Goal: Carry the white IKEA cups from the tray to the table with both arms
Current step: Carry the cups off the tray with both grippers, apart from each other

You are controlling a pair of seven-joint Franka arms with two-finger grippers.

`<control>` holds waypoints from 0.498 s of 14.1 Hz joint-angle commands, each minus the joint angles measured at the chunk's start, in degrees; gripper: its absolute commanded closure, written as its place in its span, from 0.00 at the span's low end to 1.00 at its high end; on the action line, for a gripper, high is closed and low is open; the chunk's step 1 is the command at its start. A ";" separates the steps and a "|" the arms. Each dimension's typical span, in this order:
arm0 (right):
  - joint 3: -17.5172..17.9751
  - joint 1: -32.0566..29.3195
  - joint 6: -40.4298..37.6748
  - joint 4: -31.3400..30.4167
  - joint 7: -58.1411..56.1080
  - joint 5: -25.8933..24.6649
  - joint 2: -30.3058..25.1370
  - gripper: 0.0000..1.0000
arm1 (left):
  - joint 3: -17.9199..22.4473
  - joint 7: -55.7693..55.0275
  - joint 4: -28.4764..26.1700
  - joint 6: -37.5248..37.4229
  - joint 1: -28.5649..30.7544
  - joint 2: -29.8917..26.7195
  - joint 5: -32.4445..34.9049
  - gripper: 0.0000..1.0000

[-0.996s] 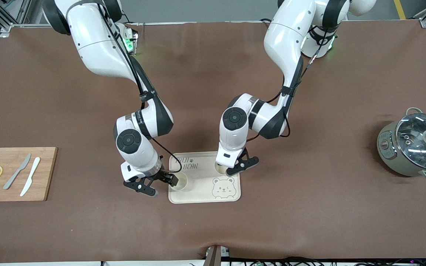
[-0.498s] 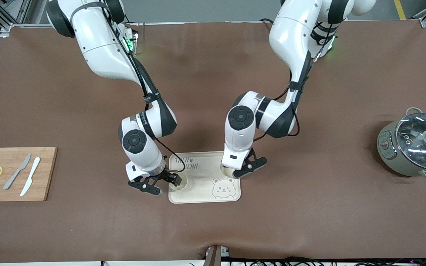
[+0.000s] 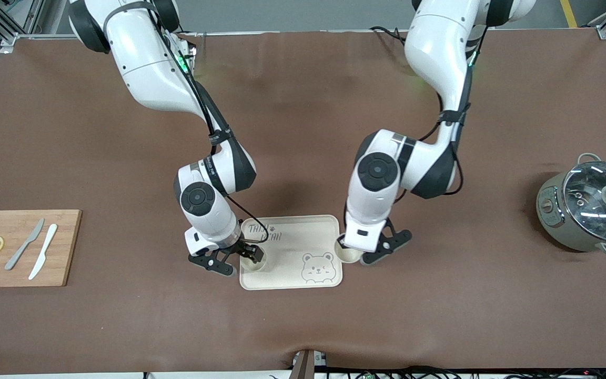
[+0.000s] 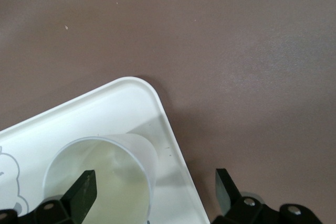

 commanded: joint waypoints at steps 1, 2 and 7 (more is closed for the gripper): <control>-0.35 0.40 0.18 1.82 1.16 0.77 1.29 0.06 | -0.28 1.74 -1.20 -1.97 2.23 -2.98 1.16 1.00; -0.35 0.49 0.18 1.82 1.25 0.77 1.29 0.13 | -0.37 2.70 -1.20 -2.14 3.11 -3.33 1.07 1.00; -0.26 0.58 0.18 1.82 2.12 0.86 1.21 0.39 | -0.37 8.50 -1.73 -3.29 7.59 -4.13 0.72 1.00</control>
